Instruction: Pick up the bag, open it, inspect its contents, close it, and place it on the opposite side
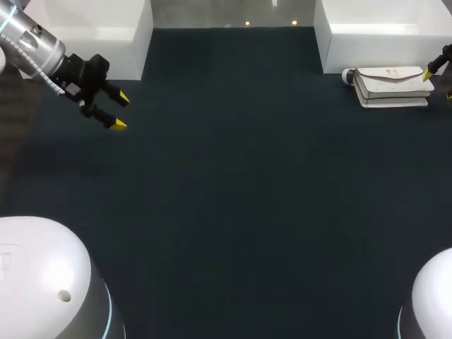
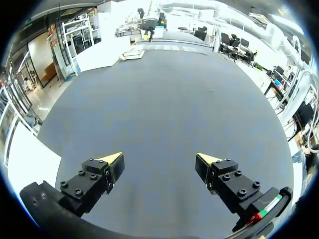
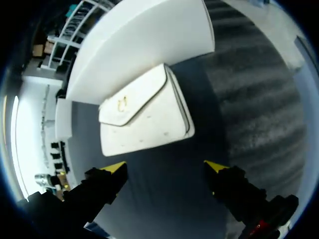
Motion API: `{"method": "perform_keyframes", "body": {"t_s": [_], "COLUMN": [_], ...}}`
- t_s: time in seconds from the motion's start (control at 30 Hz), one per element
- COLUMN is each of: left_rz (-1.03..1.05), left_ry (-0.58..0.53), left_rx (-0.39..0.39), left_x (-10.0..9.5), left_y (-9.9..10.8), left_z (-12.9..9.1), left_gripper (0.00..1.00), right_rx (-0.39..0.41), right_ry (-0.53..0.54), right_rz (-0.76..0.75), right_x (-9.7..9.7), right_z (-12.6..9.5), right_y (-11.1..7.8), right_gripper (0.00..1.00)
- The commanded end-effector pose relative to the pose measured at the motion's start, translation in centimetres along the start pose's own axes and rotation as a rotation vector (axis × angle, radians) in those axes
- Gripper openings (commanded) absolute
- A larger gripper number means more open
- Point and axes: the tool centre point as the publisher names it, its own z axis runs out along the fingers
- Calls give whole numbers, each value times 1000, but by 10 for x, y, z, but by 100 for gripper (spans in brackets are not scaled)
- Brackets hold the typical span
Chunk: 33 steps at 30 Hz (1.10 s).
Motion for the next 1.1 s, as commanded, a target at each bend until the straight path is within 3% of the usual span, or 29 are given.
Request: {"method": "perform_keyframes", "body": {"t_s": [0.03,0.5,0.63,0.9,1.1], "left_rz": [1,1,1,1,1], "left_ry": [-1,-1,-1,-1,-1], "left_rx": [3,3,3,3,3], "left_x": [0,0,0,0,0], "left_y": [0,0,0,0,0], "left_z": [1,1,1,1,1], "left_gripper": [100,100,100,100,100], "right_rx": [152,211,253,311,336], "right_ry": [81,163,181,195,194], "right_rz": [-10,-41,-62,-73,-79], "right_x": [-12,-15,-10,-5,-2], "right_z": [4,16,23,33,37], "right_y": [25,64,71,77,76], "right_gripper": [100,100,82,70,53]}}
